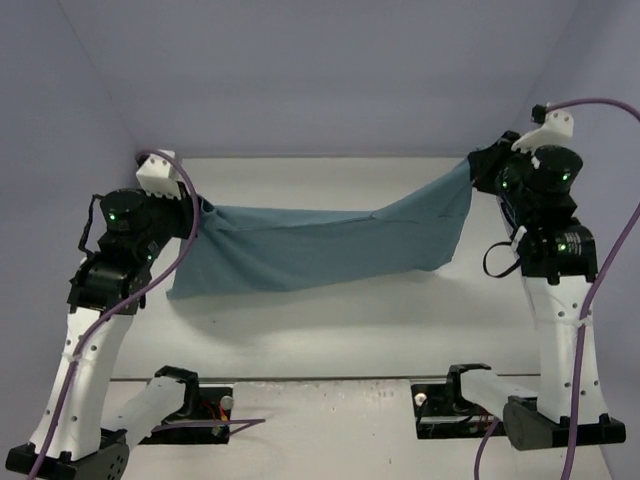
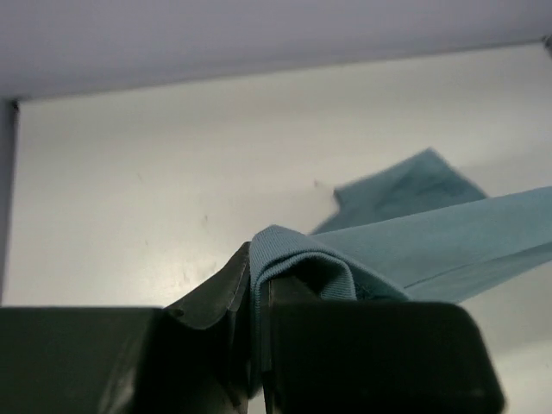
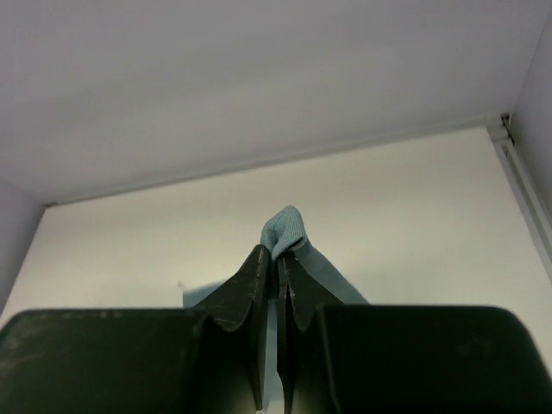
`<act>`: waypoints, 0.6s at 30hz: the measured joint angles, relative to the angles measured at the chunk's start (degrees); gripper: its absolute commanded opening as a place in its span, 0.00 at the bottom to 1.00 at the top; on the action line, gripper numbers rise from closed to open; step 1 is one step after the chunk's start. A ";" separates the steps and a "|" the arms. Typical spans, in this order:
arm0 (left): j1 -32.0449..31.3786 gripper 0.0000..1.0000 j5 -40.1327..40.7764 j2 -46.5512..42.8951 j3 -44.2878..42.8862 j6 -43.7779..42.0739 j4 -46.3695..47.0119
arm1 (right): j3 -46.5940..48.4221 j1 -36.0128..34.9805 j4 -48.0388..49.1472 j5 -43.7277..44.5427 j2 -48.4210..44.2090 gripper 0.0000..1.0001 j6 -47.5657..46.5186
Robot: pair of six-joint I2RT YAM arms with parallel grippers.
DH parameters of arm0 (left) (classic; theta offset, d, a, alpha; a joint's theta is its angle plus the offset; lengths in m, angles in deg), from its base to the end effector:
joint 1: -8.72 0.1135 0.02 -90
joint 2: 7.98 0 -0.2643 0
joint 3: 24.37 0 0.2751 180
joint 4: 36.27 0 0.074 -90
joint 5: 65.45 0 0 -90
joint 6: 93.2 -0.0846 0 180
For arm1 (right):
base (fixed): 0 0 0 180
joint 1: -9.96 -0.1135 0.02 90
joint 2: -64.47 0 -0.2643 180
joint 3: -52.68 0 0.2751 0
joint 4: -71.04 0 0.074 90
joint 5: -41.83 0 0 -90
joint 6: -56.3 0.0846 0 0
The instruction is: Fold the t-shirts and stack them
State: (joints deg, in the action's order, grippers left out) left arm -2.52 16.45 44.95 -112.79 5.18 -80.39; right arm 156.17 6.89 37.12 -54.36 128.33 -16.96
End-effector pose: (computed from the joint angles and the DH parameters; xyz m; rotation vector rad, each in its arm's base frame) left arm 0.2337 -0.0586 0.4604 0.1485 1.7280 -0.3743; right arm 0.2719 0.0237 0.5420 0.0883 1.4793 0.3600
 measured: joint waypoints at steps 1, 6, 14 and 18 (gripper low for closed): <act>-0.07 0.00 0.07 0.95 -3.05 -0.32 0.47 | 3.51 -0.01 0.32 -0.39 1.88 0.00 -0.20; -0.20 0.00 -0.05 8.10 -21.13 -1.06 2.76 | 28.06 -0.04 0.00 -2.63 14.26 0.00 -1.78; -1.10 0.00 -3.54 16.08 -43.51 -0.74 6.64 | 52.75 -0.03 3.78 -3.45 20.76 0.00 -5.58; -1.18 0.00 -6.37 13.08 -43.38 0.39 7.61 | 51.20 -0.03 5.27 -3.48 15.09 0.00 -7.56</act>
State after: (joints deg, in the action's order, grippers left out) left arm -3.70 10.08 58.03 -156.17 5.57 -72.78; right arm 207.37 6.87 42.39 -57.84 143.42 -24.52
